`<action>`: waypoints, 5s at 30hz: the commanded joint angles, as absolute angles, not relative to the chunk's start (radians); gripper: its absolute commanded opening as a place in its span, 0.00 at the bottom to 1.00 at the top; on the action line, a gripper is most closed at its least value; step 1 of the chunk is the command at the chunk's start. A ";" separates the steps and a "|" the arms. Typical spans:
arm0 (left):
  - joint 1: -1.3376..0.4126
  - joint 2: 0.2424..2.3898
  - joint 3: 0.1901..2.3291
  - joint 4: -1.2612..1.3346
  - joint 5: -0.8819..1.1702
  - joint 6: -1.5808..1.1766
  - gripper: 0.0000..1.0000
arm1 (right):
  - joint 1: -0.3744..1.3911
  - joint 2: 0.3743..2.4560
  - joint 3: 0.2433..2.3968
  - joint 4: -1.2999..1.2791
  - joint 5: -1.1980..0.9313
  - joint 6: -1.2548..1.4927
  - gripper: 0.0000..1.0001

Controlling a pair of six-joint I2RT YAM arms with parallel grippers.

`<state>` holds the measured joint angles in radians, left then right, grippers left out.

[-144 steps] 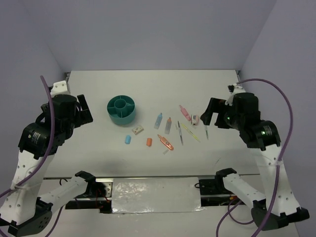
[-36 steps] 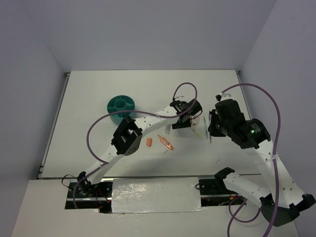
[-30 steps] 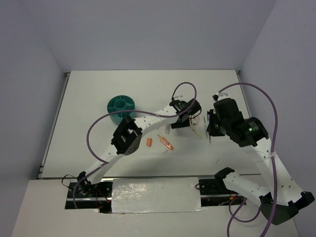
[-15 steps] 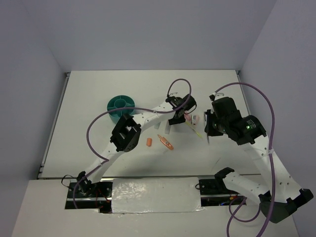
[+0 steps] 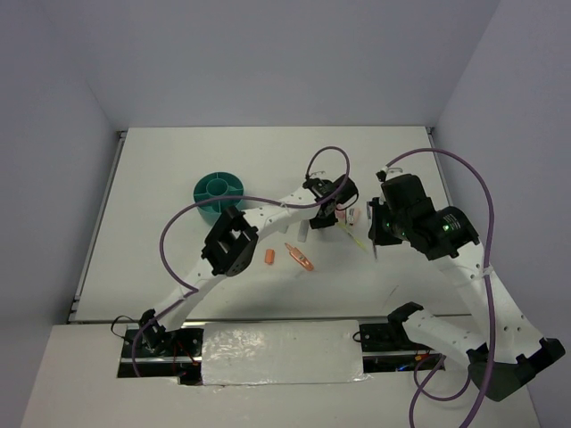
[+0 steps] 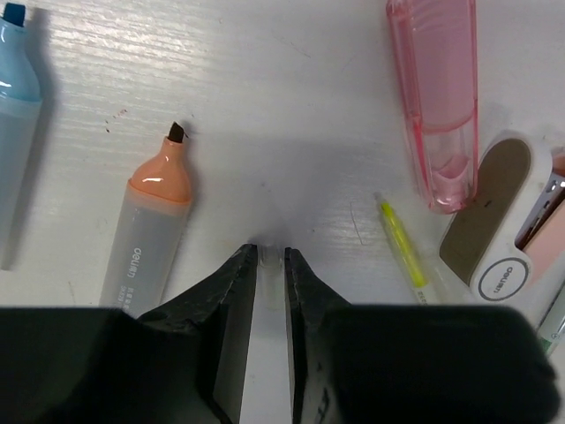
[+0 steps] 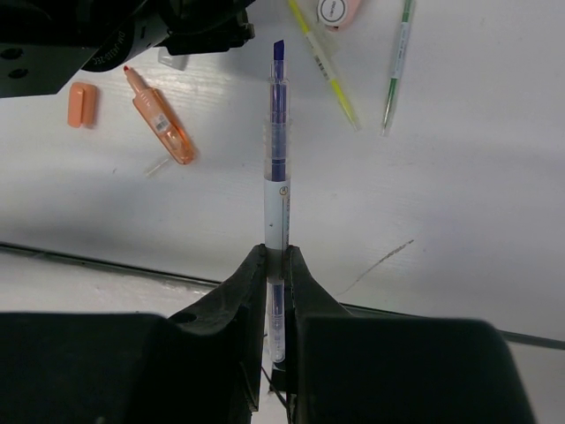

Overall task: Sort the stationery into containers
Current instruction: Close the pen cap on the pen.

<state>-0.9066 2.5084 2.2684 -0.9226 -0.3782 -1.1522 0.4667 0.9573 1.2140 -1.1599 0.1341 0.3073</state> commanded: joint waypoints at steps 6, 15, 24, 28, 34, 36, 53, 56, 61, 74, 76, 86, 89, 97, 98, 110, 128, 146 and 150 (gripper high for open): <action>-0.931 2.565 2.238 -0.994 -0.318 -1.141 0.20 | 0.462 0.956 1.226 -1.092 0.080 0.310 0.00; -0.936 2.498 2.184 -1.005 -0.310 -1.106 0.00 | 0.462 0.919 1.152 -1.014 -0.083 0.330 0.00; -0.855 1.985 1.846 -0.617 -0.302 -0.908 0.00 | 0.462 0.798 1.069 -0.793 -0.282 0.383 0.00; -0.798 1.652 1.591 -0.375 -0.247 -0.853 0.00 | 0.469 0.759 1.003 -0.632 -0.440 0.523 0.00; -0.674 1.264 1.251 -0.020 -0.030 -0.833 0.00 | 0.546 0.752 0.841 -0.247 -0.554 0.765 0.00; -0.646 1.162 1.169 0.052 0.047 -0.838 0.00 | 0.652 0.810 0.857 -0.190 -0.491 0.773 0.00; -0.572 0.942 1.020 0.161 0.186 -0.926 0.00 | 0.917 1.014 1.048 -0.179 -0.227 0.710 0.00; -0.571 0.943 1.020 0.153 0.186 -0.930 0.00 | 0.916 1.011 1.058 -0.183 -0.213 0.700 0.00; -0.571 0.942 1.016 0.155 0.184 -0.939 0.00 | 0.916 1.019 1.086 -0.206 -0.201 0.684 0.00; -0.572 0.957 0.999 0.175 0.199 -0.956 0.00 | 0.916 1.025 1.091 -0.213 -0.189 0.675 0.00; -0.572 0.962 0.996 0.173 0.202 -0.957 0.00 | 0.916 1.028 1.094 -0.215 -0.184 0.673 0.00; -0.571 0.980 0.994 0.178 0.212 -0.960 0.00 | 0.916 1.031 1.109 -0.230 -0.163 0.675 0.00; -0.572 0.986 0.985 0.202 0.227 -0.972 0.00 | 0.916 1.032 1.108 -0.226 -0.161 0.675 0.00; -0.571 0.977 0.971 0.201 0.248 -0.988 0.00 | 0.910 1.042 1.140 -0.241 -0.126 0.650 0.00; -0.571 0.974 0.968 0.196 0.252 -0.991 0.00 | 0.908 1.042 1.144 -0.239 -0.121 0.647 0.00; -0.571 0.957 0.959 0.192 0.296 -1.046 0.02 | 0.856 1.058 1.189 -0.129 -0.182 0.491 0.00; -0.571 0.972 1.146 0.035 0.249 -0.904 0.50 | 0.859 1.095 1.226 -0.112 -0.281 0.402 0.00; -0.572 1.012 1.134 0.126 0.388 -0.923 0.07 | 0.857 1.118 1.288 -0.124 -0.279 0.393 0.00; -0.571 1.009 1.150 0.135 0.403 -0.919 0.00 | 0.856 1.137 1.295 -0.114 -0.313 0.397 0.14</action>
<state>-0.5640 1.0210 1.1221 0.0978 0.3454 -0.9173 0.8616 1.1187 1.2366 -0.1894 -0.2882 0.4068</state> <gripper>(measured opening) 0.234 0.143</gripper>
